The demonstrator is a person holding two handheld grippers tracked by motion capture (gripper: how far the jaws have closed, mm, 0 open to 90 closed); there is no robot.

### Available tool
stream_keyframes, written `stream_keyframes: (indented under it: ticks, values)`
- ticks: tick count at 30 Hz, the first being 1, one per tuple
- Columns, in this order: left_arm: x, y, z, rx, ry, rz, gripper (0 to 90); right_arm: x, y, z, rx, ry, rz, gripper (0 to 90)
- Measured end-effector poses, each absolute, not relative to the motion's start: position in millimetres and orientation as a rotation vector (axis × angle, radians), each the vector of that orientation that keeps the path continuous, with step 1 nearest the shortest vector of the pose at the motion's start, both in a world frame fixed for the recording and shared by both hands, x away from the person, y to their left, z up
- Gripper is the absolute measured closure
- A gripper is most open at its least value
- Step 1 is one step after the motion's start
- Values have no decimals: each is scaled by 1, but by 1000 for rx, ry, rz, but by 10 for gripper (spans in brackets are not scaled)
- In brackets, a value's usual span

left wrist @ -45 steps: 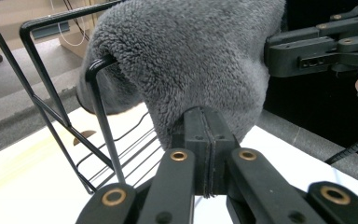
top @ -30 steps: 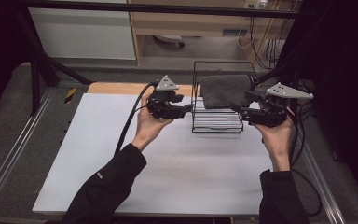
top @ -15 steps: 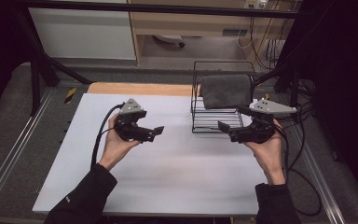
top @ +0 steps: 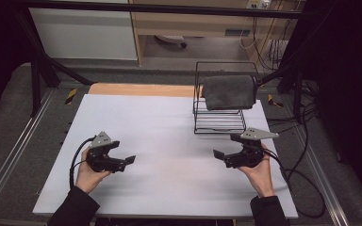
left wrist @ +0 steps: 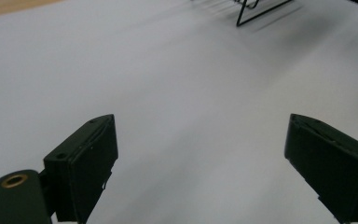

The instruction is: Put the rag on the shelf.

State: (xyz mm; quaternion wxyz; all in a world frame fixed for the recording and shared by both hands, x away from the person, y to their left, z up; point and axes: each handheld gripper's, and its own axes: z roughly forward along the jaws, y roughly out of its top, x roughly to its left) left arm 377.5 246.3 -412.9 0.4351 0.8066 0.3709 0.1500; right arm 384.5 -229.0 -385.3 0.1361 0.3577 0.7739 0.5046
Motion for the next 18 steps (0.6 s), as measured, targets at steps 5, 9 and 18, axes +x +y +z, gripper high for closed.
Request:
stream_keyframes:
  ticks: [5,9,18]
  values:
    - [369,261,-425,2036,935,382,97,379,-234,-412,1045,2278,1438,7]
    - [364,271,-430,2035,946,375,97,375,-244,-430,1084,2280,1446,7]
    - [359,282,-442,2055,954,407,98,365,-268,-451,1148,2324,1377,6]
